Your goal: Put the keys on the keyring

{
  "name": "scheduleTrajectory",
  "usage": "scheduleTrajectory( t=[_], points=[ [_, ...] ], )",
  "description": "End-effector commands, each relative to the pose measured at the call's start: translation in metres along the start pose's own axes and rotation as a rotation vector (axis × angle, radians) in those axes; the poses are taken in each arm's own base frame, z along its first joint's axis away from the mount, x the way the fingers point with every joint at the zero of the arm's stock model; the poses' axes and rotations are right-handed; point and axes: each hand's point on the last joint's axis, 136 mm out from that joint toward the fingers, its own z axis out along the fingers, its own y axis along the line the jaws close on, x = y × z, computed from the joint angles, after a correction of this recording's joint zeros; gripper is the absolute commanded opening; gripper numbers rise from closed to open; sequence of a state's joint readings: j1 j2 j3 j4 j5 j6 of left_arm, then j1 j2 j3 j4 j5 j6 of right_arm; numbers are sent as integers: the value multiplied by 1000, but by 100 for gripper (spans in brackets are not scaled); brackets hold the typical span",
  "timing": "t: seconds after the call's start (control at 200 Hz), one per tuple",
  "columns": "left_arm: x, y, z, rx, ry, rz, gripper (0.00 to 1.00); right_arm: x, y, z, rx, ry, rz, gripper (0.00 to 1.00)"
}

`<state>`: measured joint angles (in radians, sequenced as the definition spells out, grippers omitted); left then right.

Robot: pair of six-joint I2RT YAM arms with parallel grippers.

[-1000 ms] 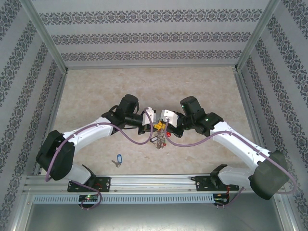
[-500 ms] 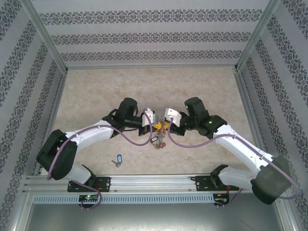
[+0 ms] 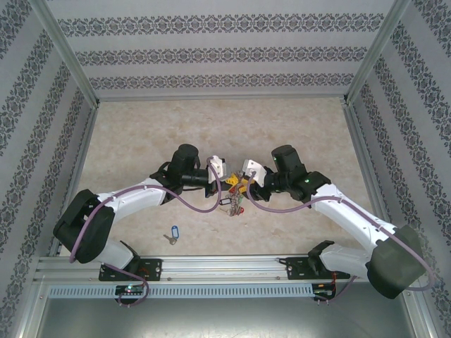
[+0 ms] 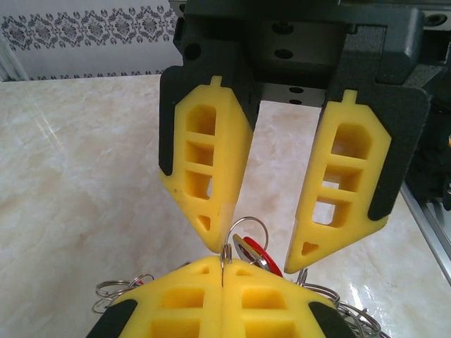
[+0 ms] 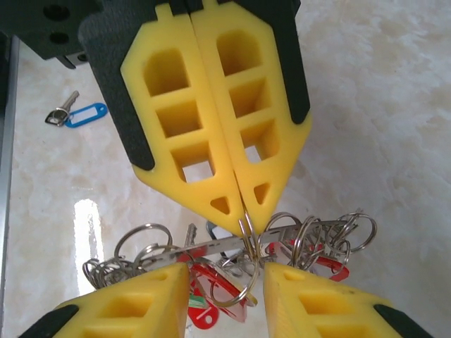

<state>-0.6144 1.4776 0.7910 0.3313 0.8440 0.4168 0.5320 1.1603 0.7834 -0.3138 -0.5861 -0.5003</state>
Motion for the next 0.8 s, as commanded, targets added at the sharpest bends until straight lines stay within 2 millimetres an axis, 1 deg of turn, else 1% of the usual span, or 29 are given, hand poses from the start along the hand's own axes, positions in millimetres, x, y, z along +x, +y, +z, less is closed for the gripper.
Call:
scheduleTrajectory(
  t=[0.0,0.115,0.17,0.19,0.22,0.24,0.29,0.465,0.54,0.634,0.654,0.684,0.704,0.794],
  points=[
    [-13,-2,2,8,-47,39,0,-8,-2,2,-22,-29,27,31],
    [-13,-2,1,2,-44,42,0,-7,-6,2,-7,-23,46,30],
    [-13,-1,1,-2,-43,44,0,-7,-6,0,-4,-24,50,32],
    [-13,-1,1,-2,-42,44,0,-7,-6,0,-2,-24,52,34],
    [-13,-1,1,-4,-41,44,0,-8,-7,-2,3,-28,56,41],
    [-13,-1,1,-5,-40,46,0,-9,-7,-3,4,-32,62,43],
    [-14,0,1,-7,-41,49,0,-10,-4,-6,-11,-43,69,43],
    [-14,-1,0,-8,-36,56,0,-14,-6,-13,3,-62,96,45],
    [-13,-1,0,-7,-33,57,0,-16,-7,-13,-1,-66,105,43],
    [-15,-1,-1,-10,-35,59,0,-18,-7,-12,-3,-76,117,39],
    [-15,-1,-1,-11,-36,61,0,-18,-8,-12,-1,-75,121,37],
    [-14,-1,-1,-11,-34,58,0,-17,-9,-11,2,-71,127,29],
    [-14,-1,-1,-11,-33,57,0,-17,-9,-10,0,-68,130,27],
    [-15,-1,-2,-10,-35,58,0,-15,-11,-8,2,-60,140,26]
  ],
)
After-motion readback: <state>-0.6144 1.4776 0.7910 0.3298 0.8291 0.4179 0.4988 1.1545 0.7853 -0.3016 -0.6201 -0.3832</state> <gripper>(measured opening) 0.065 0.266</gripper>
